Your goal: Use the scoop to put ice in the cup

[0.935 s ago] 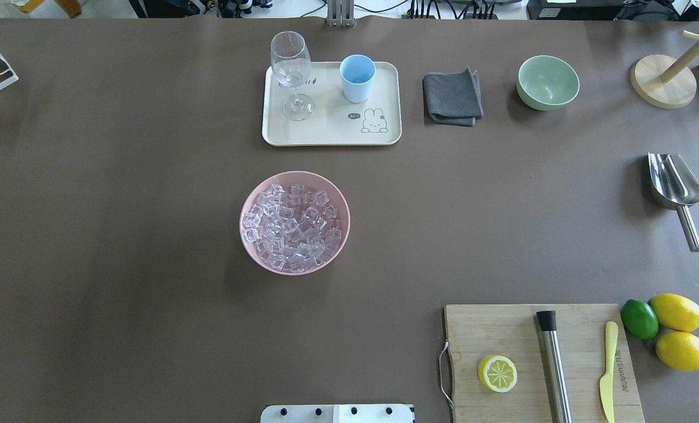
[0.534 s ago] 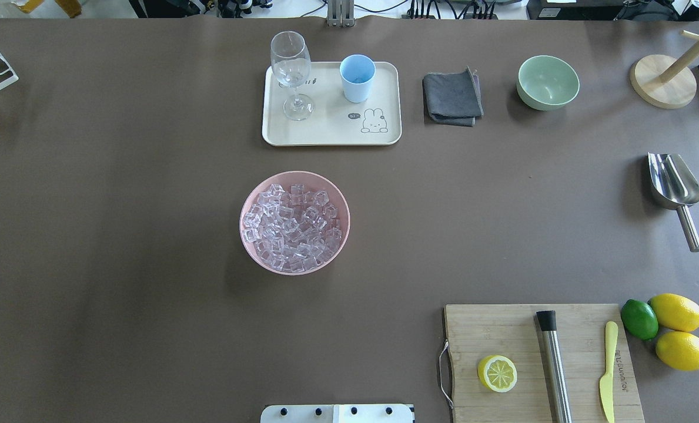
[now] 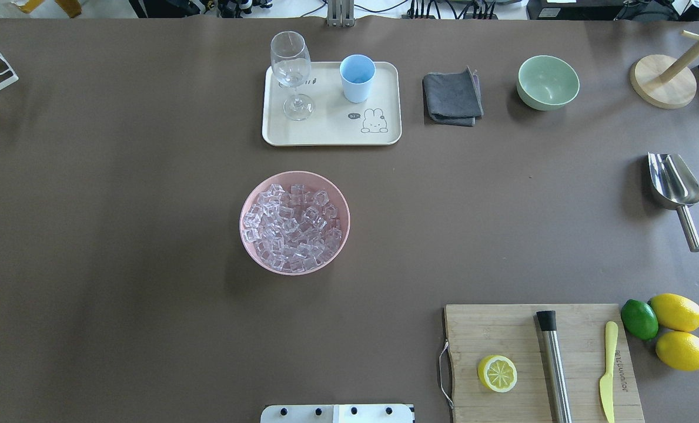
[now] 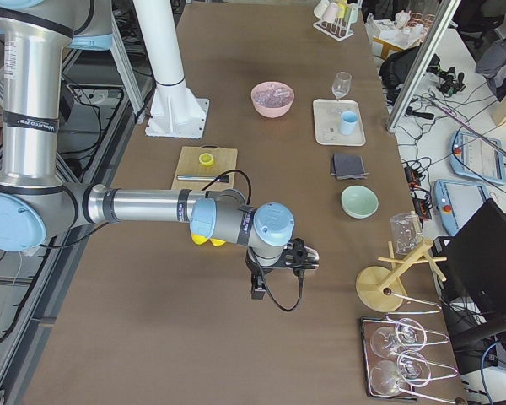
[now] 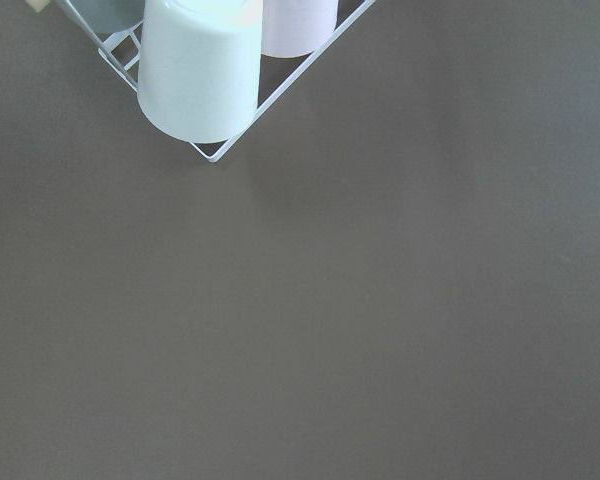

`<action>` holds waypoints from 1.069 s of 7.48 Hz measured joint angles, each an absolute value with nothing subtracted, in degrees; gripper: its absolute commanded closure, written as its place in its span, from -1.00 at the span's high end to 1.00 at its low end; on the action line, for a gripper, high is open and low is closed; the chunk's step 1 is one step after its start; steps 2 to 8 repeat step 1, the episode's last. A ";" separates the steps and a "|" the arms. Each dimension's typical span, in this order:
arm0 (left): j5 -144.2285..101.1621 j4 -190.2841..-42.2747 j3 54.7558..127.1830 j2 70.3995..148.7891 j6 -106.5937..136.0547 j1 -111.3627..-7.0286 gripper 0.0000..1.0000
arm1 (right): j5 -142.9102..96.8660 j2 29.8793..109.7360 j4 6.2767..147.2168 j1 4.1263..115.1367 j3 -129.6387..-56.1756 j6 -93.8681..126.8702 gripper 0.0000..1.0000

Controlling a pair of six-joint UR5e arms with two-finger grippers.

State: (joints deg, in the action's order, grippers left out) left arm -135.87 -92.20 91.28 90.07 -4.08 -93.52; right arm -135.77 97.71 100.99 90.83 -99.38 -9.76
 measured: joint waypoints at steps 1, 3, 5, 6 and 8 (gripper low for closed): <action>-135.83 -92.20 91.20 90.00 -4.11 -93.52 0.98 | -135.78 97.72 100.99 90.82 -99.38 -9.76 0.99; -135.83 -92.20 91.20 90.00 -4.11 -93.52 0.98 | -135.78 97.72 100.99 90.82 -99.38 -9.76 0.99; -135.83 -92.20 91.20 90.00 -4.11 -93.52 0.98 | -135.78 97.72 100.99 90.82 -99.38 -9.76 0.99; -135.83 -92.20 91.20 90.00 -4.11 -93.52 0.98 | -135.78 97.72 100.99 90.82 -99.38 -9.76 0.99; -135.83 -92.20 91.20 90.00 -4.11 -93.52 0.98 | -135.78 97.72 100.99 90.82 -99.38 -9.76 0.99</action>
